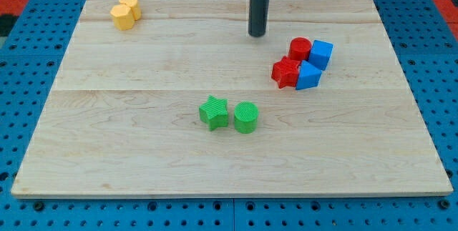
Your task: Move the yellow heart along with yellow hexagon left and down
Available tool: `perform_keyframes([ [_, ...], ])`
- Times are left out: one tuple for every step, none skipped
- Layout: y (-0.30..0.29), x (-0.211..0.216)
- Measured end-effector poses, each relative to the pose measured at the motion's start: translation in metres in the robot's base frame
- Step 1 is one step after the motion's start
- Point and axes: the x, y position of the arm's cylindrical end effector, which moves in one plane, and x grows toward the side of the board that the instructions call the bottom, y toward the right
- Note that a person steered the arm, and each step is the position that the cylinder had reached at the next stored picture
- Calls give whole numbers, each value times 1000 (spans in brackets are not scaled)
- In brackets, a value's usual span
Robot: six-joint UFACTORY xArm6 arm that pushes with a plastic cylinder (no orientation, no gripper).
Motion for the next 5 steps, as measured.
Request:
perform_keyframes([
  [-2,-51],
  [-49,-87],
  [-106,-87],
  [-166,-86],
  [-204,-72],
])
